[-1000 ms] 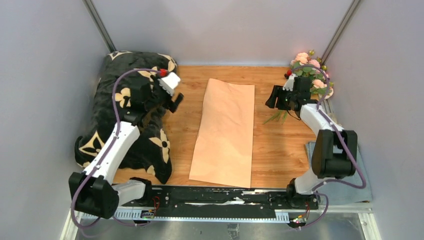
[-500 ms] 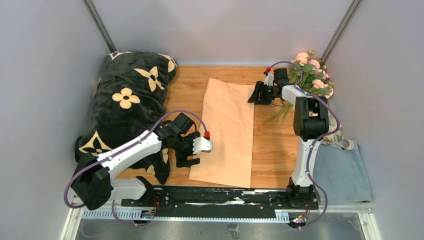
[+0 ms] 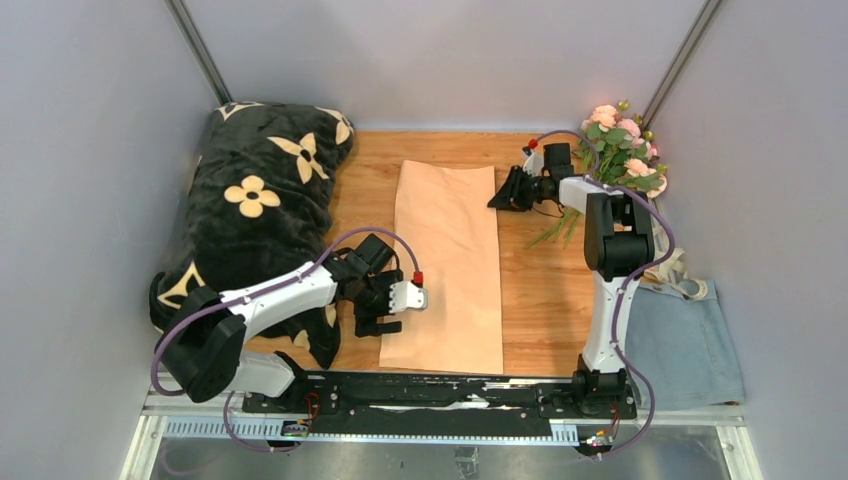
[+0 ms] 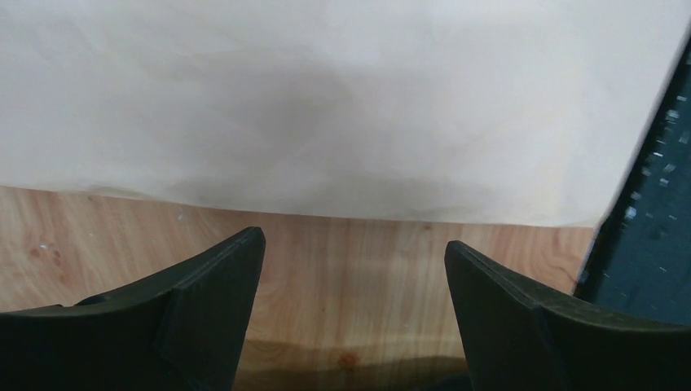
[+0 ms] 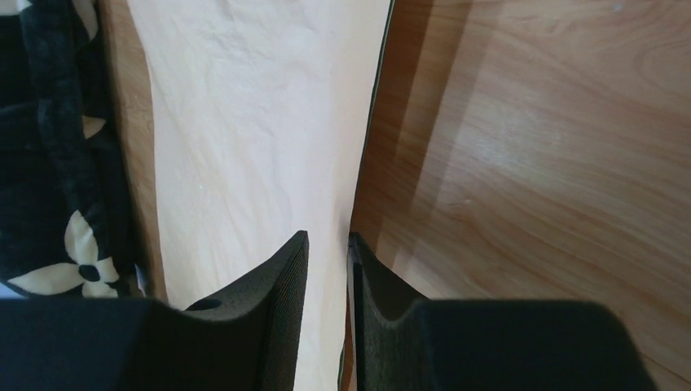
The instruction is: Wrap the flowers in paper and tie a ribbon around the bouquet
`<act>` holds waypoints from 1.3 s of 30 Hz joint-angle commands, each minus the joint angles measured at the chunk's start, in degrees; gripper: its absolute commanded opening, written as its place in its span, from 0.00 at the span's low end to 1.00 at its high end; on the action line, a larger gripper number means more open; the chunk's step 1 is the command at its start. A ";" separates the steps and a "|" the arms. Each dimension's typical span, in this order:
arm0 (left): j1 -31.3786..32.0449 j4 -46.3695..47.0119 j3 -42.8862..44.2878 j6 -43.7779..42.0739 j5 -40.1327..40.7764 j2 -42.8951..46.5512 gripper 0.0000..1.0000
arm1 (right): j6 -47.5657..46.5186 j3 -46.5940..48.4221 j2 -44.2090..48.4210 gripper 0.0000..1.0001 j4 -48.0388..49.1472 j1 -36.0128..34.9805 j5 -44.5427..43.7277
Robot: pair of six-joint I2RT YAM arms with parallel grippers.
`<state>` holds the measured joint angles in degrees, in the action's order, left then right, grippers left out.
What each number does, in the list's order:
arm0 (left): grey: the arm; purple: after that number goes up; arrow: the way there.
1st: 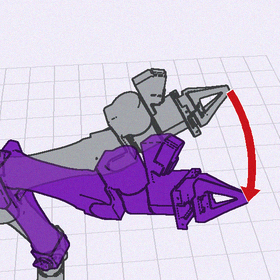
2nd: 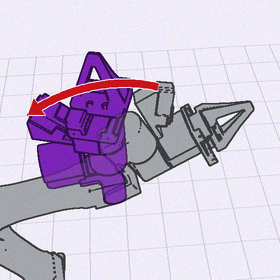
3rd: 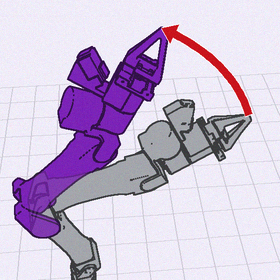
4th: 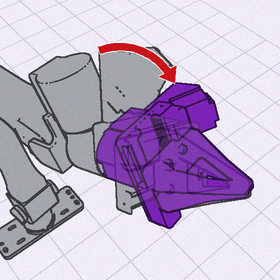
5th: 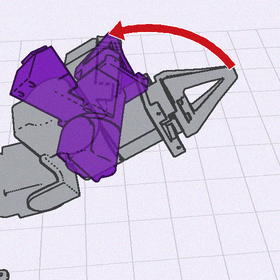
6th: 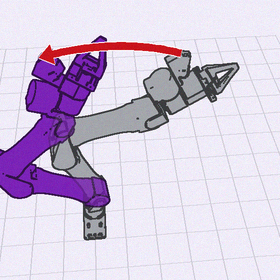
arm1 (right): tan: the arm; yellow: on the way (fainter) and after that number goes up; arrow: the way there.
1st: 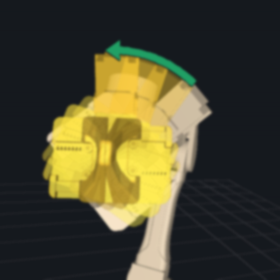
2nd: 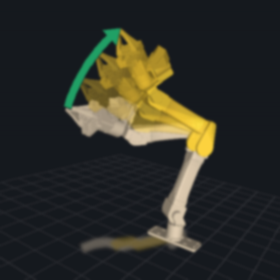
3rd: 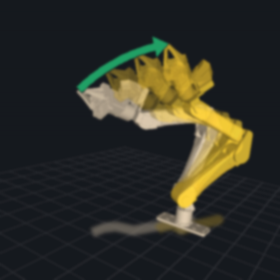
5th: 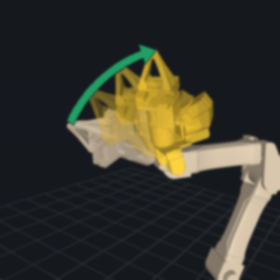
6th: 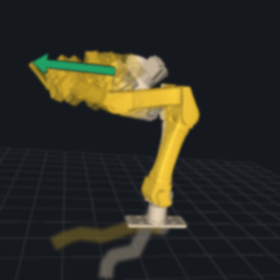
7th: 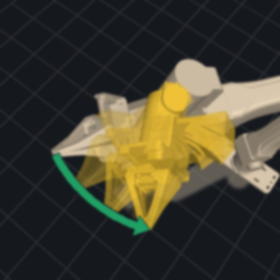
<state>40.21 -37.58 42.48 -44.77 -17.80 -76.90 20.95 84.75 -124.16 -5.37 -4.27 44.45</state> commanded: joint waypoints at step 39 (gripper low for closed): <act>-4.30 -23.92 35.63 3.25 20.76 1.75 0.93 | 24.69 -28.69 60.08 0.00 11.71 -10.44 -39.98</act>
<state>33.80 -48.86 73.01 -43.53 -4.84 -77.58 38.44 60.60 -69.36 4.16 -10.04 16.62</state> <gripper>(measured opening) 0.936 0.007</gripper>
